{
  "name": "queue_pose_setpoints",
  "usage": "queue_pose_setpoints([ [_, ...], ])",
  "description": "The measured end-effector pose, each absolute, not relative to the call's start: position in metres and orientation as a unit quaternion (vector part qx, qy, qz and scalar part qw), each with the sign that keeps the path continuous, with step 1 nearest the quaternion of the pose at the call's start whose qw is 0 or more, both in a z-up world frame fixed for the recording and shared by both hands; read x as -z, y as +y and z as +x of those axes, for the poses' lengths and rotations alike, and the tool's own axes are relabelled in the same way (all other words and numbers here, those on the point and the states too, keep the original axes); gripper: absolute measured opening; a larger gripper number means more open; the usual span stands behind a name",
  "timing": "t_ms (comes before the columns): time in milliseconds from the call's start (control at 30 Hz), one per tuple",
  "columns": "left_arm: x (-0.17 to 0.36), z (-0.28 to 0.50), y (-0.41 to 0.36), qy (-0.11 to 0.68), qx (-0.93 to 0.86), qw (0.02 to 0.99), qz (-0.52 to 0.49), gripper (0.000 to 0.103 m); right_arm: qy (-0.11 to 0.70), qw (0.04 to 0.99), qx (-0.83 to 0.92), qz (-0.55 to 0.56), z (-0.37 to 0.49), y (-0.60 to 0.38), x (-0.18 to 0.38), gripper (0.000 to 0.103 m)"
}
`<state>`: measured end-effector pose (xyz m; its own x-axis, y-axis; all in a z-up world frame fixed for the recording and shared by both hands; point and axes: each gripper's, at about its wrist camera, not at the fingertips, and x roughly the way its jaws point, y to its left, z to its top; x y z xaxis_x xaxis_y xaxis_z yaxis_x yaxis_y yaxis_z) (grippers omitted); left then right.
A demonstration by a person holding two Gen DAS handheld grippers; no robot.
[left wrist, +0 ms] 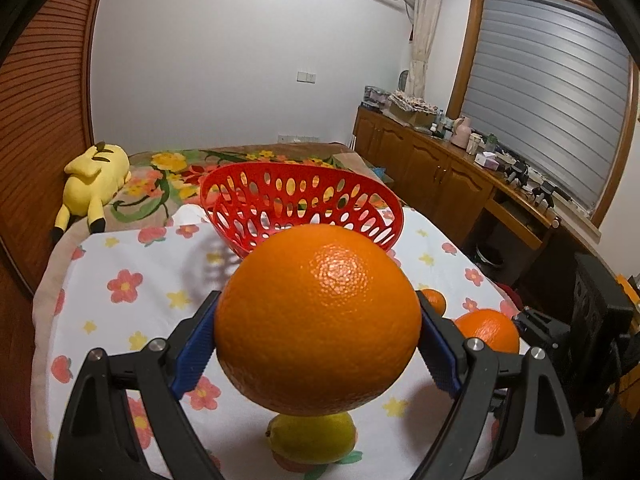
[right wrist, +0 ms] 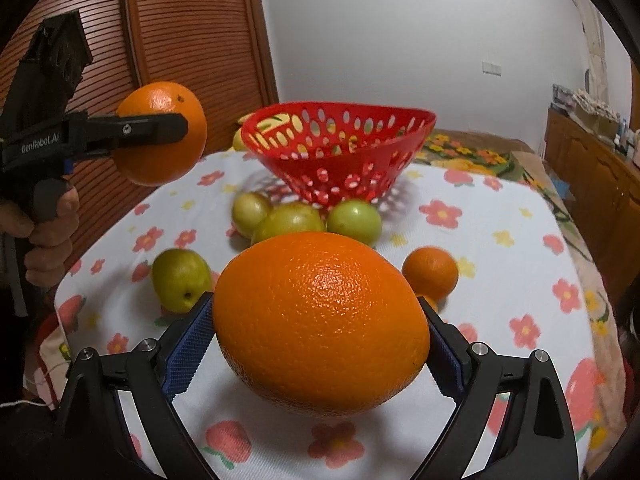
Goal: Organize fruits
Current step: 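Lift the round orange with the left tool while the right tool grasps and lifts the oval orange, then drop the round orange into the red basket with the left tool while the right tool holds the oval orange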
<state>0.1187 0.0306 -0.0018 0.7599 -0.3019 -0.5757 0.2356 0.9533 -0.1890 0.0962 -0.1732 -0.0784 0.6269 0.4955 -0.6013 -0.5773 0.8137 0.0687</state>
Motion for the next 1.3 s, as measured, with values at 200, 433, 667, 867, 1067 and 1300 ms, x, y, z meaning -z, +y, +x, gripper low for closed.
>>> queue_pose_setpoints([
  [200,-0.005,0.116,0.031,0.31,0.142,0.939,-0.051,0.089,0.3,0.902,-0.301,-0.07,0.098,-0.175,0.061,0.096],
  [433,-0.013,0.117,0.03,0.302,0.142,0.941,-0.046,0.089,0.286,0.905,-0.306,-0.079,0.101,-0.172,0.041,0.095],
  [667,-0.016,0.131,0.029,0.302,0.142,0.942,-0.035,0.089,0.275,0.907,-0.31,-0.081,0.118,-0.173,0.023,0.095],
  [867,-0.013,0.161,0.026,0.313,0.14,0.939,-0.023,0.089,0.264,0.909,-0.31,-0.086,0.143,-0.174,0.008,0.095],
  [1067,-0.011,0.188,0.022,0.328,0.139,0.934,-0.02,0.089,0.255,0.91,-0.314,-0.093,0.162,-0.174,-0.006,0.095],
  [1300,-0.004,0.217,0.008,0.352,0.136,0.926,0.002,0.089,0.256,0.906,-0.323,-0.098,0.188,-0.173,-0.011,0.095],
])
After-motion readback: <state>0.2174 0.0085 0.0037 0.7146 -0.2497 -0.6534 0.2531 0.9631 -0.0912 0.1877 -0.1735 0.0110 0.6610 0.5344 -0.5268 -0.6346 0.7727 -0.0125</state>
